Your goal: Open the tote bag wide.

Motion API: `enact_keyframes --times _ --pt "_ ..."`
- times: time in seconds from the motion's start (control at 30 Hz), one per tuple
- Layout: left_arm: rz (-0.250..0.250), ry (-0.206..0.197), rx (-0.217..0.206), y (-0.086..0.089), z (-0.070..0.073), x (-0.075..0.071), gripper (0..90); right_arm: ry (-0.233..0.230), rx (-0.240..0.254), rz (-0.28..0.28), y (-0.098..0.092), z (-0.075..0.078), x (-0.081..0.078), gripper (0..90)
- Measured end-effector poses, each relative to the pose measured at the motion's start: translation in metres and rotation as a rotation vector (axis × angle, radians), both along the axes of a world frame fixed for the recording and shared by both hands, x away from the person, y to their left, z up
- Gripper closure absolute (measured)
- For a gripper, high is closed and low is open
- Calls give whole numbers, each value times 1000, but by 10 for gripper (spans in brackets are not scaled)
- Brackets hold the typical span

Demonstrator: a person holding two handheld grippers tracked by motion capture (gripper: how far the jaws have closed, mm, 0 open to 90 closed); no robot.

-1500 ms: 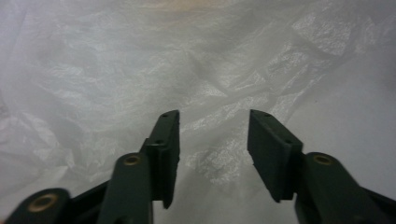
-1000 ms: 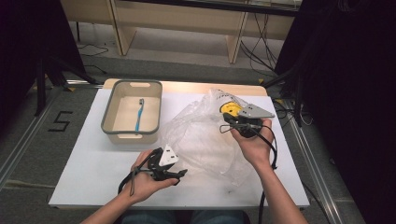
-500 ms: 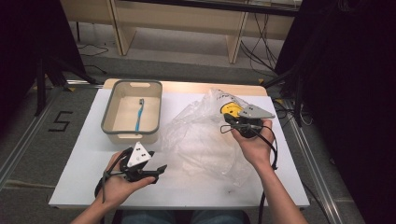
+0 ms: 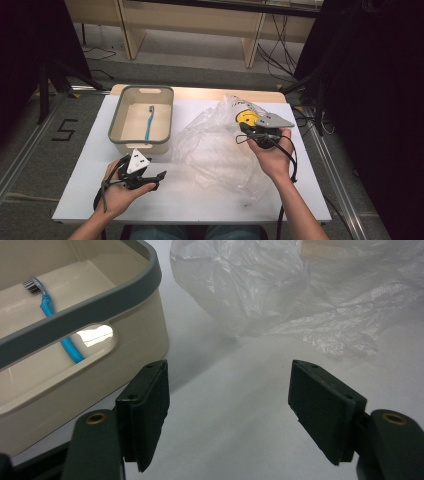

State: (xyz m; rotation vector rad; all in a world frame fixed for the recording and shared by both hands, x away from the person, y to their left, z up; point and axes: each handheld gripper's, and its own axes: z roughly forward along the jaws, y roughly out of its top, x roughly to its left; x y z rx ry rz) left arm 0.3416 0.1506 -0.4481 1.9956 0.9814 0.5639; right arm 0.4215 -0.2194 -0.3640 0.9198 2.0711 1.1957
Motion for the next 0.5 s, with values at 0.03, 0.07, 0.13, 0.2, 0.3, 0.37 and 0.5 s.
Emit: enact_keyframes --times 0.03,0.07,0.13,0.2,0.3,0.37,0.5 --pt "0 4 0 0 0 1 324 4 2 -2 0 0 0 900" --pt "0 10 -2 1 0 1 324 7 3 -3 0 0 -1 900" --pt "5 11 -2 1 -1 2 325 4 2 -3 -1 0 -1 900" --pt "8 11 0 1 -1 3 325 2 1 -5 -2 0 -1 900" --pt "17 8 -2 3 -1 4 327 2 1 -8 -2 0 -1 900" --pt "22 7 -1 4 0 5 327 1 0 -7 -2 0 -1 900" --pt "33 8 1 8 0 7 327 2 2 -8 -3 0 -2 900"
